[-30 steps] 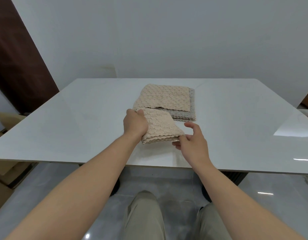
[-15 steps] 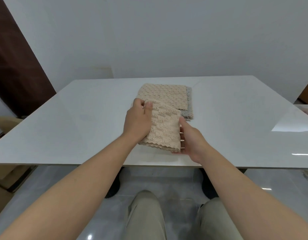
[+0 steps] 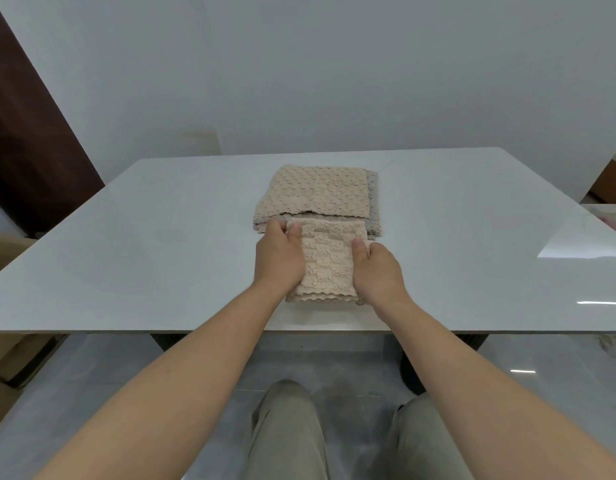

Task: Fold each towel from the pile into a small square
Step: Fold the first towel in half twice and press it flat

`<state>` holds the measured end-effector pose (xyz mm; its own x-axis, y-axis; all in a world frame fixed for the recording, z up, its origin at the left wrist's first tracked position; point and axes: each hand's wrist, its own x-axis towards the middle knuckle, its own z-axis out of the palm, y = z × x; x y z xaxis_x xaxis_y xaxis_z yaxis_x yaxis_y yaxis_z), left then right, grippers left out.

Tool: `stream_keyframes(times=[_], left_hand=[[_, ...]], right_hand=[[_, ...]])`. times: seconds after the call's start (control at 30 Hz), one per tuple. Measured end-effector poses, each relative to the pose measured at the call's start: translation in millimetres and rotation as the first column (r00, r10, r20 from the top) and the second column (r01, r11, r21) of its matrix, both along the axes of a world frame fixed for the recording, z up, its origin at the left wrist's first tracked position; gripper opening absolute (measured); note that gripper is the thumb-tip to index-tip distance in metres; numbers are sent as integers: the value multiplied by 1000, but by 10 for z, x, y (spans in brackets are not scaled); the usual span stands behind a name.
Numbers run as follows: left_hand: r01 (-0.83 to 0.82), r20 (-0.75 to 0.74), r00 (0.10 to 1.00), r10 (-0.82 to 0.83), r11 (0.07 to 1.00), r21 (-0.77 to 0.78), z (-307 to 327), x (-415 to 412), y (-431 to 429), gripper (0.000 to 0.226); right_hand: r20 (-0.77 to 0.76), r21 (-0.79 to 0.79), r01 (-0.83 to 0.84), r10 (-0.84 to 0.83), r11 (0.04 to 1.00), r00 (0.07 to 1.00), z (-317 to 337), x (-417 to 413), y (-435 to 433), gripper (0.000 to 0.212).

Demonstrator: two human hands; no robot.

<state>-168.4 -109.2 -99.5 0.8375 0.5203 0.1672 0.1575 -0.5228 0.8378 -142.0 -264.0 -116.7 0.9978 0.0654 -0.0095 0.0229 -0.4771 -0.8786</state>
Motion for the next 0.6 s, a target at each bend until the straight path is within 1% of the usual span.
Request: stream_keyframes(times=[0.1, 0.2, 0.27, 0.33, 0.37, 0.43, 0.5, 0.53, 0.6], left_hand=[[29, -81, 996, -37, 995, -92, 9, 12, -42, 31], [151, -41, 987, -157, 980, -131, -14, -43, -61, 42], [287, -8, 957, -288, 954, -86, -67, -73, -68, 51], [402, 20, 915, -402, 915, 11, -123, -61, -61, 48], [426, 17, 904, -427, 903, 51, -125, -55, -58, 44], [418, -24, 909, -417, 905, 84, -118, -52, -48, 39], [405, -64, 914, -401, 912, 68, -99, -60, -59, 40], [405, -76, 913, -400, 912, 68, -92, -61, -61, 42], [410, -84, 911, -404, 910, 64, -81, -63, -62, 45]], right_hand=[[-53, -25, -13, 11, 1000, 999, 5, 41, -59, 46], [-48, -13, 13, -14, 1000, 999, -46, 104, -122, 46], [-50, 31, 38, -37, 999, 998, -63, 124, -151, 43], [-39, 72, 58, -55, 996, 998, -60, 133, -157, 39], [-26, 89, 57, -55, 994, 998, -57, 128, -158, 37], [15, 99, 15, -16, 995, 1000, -59, 121, -162, 36], [57, 119, -76, 69, 990, 996, -59, 121, -182, 47], [66, 145, -115, 107, 983, 992, -61, 127, -190, 52], [53, 231, -148, 140, 962, 989, -45, 132, -215, 52]])
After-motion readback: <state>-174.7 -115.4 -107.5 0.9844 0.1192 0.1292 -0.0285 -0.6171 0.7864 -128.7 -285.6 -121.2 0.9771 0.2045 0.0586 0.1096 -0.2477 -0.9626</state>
